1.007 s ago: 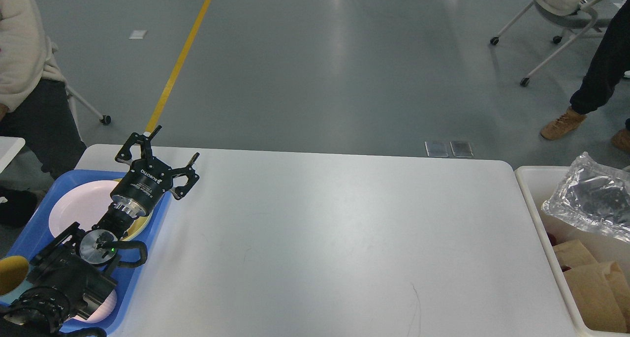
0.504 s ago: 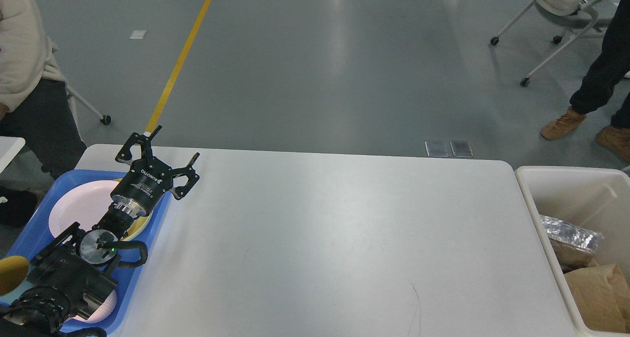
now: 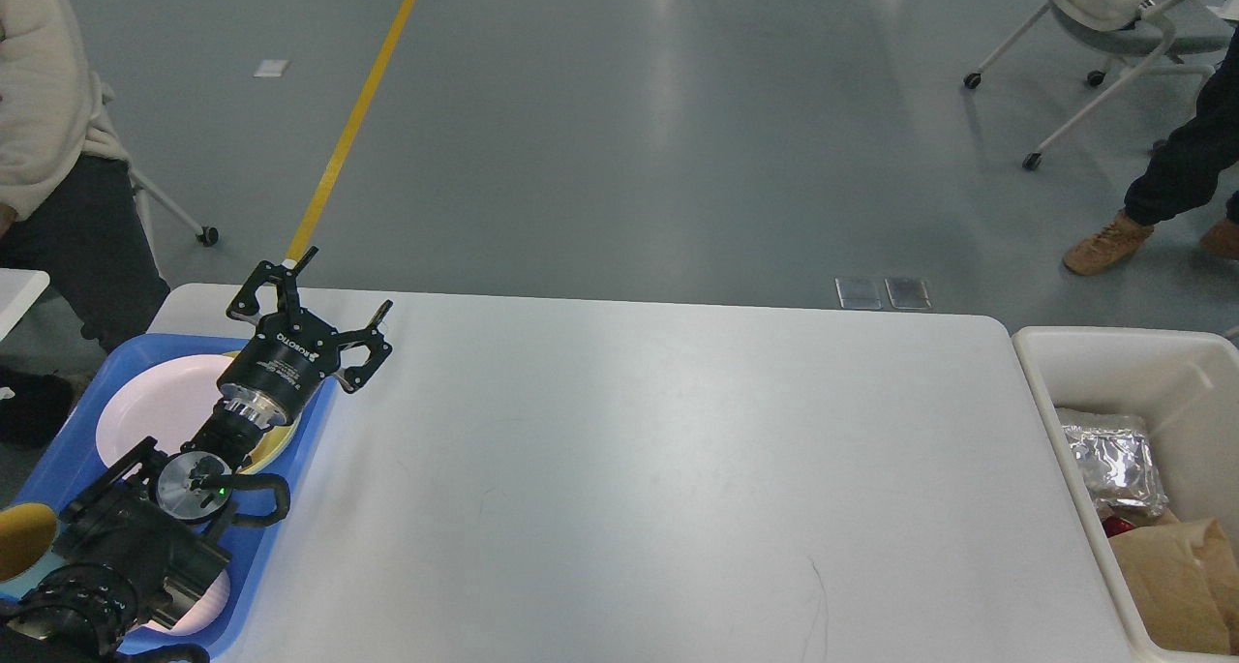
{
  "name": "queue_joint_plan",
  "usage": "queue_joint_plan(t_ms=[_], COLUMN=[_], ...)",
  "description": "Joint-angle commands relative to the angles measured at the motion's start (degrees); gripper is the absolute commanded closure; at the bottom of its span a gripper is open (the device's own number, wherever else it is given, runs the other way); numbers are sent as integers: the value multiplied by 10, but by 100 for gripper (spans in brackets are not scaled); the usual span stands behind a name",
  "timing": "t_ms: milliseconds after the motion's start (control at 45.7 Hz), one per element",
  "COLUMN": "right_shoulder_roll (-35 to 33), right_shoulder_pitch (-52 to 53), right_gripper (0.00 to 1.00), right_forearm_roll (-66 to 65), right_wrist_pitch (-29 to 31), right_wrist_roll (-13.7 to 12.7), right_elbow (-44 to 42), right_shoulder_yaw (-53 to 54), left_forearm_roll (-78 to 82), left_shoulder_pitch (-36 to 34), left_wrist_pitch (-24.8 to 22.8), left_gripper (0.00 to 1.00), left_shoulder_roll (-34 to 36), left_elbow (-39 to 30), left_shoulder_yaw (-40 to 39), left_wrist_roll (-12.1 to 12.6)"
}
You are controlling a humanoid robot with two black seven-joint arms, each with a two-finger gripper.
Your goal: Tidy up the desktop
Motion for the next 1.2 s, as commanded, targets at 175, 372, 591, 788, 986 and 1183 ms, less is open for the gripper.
queue_joint_plan(t_ms=[175,372,591,788,986,1183], right_shoulder_roll=[0,0,2,7,17,41], right_shoulder_pitch=[3,21,61,129,188,206], right_gripper=[27,10,0,0,0,0], right_forearm_roll=[-1,-1,-1,0,1,1], right_wrist_pitch=[-1,-1,-1,-1,1,5], right_wrist_roll=[0,0,0,0,0,-1], right_elbow=[-2,-7,-8,-7,-6,-6], right_shoulder_yaw=[32,41,105,115,136,259], left_forearm_roll=[0,0,0,0,0,0], left_shoulder_pitch=[0,0,0,0,0,0], left_wrist_pitch=[0,0,0,0,0,0], left_gripper=[3,3,3,3,3,3], left_shoulder_roll=[0,0,0,0,0,-1], left_elbow=[0,0,0,0,0,0], left_shoulder_yaw=[0,0,0,0,0,0], left_wrist_roll=[0,0,0,0,0,0])
